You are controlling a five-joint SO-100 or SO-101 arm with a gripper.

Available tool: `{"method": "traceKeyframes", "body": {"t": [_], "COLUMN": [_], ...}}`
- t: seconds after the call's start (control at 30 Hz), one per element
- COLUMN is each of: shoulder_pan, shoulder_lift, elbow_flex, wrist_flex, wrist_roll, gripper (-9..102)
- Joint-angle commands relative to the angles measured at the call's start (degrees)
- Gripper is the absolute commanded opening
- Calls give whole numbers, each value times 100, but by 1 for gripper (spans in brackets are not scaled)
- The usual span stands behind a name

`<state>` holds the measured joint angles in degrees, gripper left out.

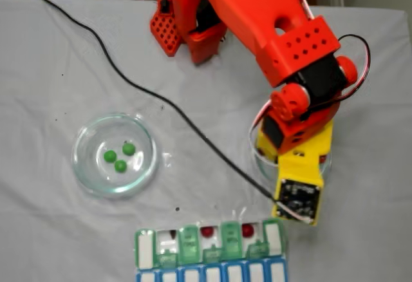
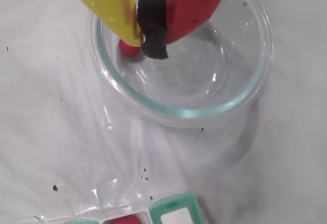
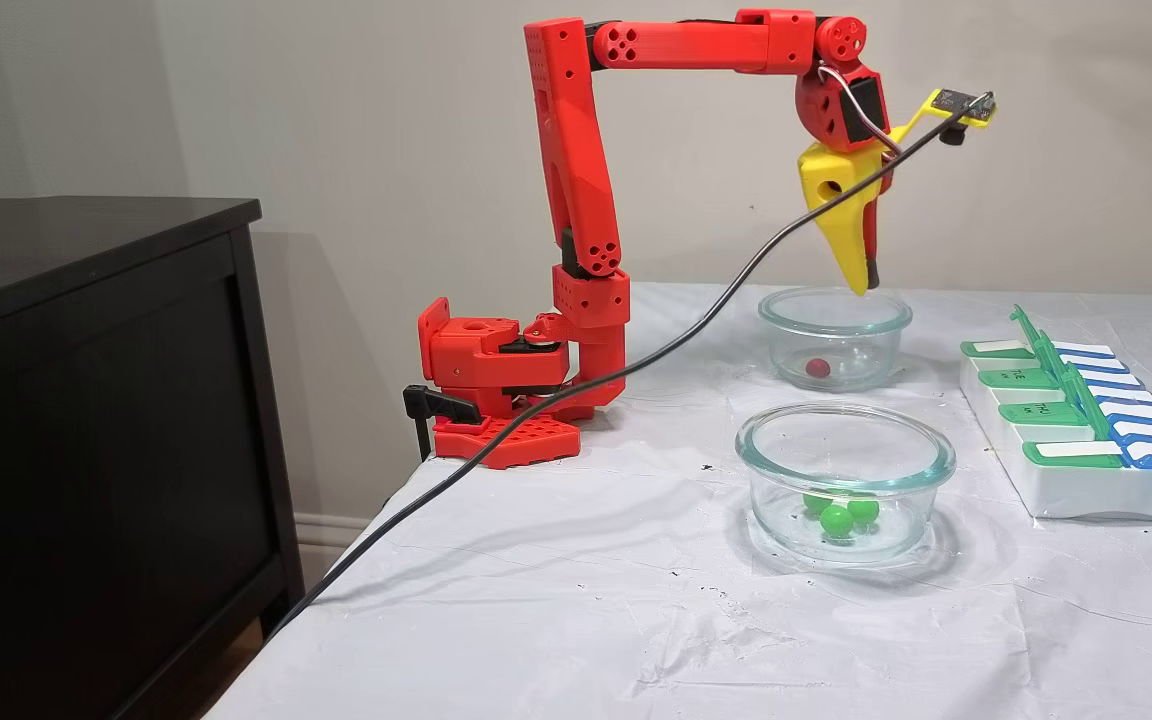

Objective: Sort medicines into box.

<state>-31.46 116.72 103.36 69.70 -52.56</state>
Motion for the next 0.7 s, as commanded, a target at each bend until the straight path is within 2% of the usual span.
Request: {"method": "traceKeyframes", "body": {"t": [0.0, 0.23, 0.53, 0.67], "shoulder_pan": [-229, -123, -123, -105], "shoulder_lift": [-97, -1248, -1591, -1591], "elbow_flex": [-132, -1116, -1301, -1195], "wrist_flex": [272, 1591, 1696, 1582], "wrist_roll": [-369, -527, -272, -457], "gripper": [1, 3, 6, 8]}}
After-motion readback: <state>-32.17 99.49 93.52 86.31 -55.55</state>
